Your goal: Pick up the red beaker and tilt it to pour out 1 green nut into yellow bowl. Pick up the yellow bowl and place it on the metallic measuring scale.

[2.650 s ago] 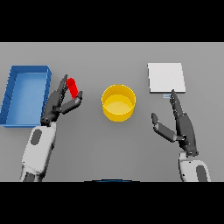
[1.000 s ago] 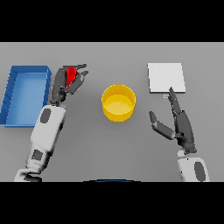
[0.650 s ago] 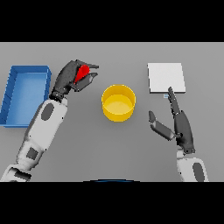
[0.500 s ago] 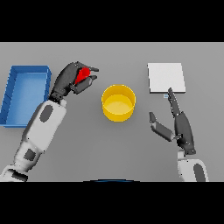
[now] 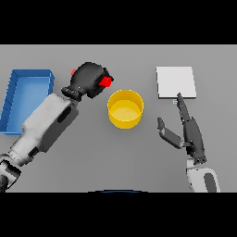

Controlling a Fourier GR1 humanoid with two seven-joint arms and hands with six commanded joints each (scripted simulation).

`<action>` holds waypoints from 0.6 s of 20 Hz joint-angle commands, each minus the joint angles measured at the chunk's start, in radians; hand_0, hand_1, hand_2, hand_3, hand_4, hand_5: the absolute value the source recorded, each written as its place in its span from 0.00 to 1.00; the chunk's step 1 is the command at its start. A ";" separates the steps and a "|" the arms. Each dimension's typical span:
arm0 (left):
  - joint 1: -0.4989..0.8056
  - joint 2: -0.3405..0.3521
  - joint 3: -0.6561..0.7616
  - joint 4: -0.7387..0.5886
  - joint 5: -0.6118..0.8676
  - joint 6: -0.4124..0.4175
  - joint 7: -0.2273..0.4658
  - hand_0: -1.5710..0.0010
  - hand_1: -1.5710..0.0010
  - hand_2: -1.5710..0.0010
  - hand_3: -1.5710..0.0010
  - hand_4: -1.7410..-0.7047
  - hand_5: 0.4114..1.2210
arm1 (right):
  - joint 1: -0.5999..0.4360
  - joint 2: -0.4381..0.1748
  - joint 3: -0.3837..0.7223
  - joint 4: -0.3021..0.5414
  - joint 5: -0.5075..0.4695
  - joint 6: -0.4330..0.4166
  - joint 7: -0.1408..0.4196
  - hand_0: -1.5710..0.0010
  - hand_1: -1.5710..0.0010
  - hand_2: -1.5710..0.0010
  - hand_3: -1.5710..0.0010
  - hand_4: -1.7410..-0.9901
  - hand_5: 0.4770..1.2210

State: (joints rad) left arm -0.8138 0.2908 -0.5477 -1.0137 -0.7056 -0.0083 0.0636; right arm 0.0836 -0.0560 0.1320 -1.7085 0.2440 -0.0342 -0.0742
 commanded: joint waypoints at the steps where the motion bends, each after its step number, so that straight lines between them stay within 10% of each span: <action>1: -0.032 0.009 -0.022 0.028 -0.024 -0.020 -0.007 0.00 0.00 0.00 0.00 0.00 0.96 | -0.001 -0.008 -0.006 -0.001 -0.008 0.006 -0.006 1.00 1.00 1.00 1.00 0.63 0.33; 5: -0.133 0.019 -0.150 0.112 -0.127 -0.097 -0.058 0.00 0.00 0.00 0.00 0.12 0.98 | 0.005 0.000 -0.003 -0.008 -0.006 0.000 -0.019 1.00 1.00 1.00 1.00 0.64 0.30; 12: -0.296 -0.013 -0.327 0.210 -0.227 -0.235 -0.096 0.00 0.00 0.00 0.00 0.03 1.00 | 0.005 0.027 0.000 0.014 0.007 -0.028 -0.025 1.00 1.00 1.00 1.00 0.72 0.23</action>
State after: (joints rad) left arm -1.1099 0.2779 -0.8747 -0.8041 -0.9308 -0.2427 -0.0309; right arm 0.0883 -0.0279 0.1325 -1.6948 0.2515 -0.0618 -0.0982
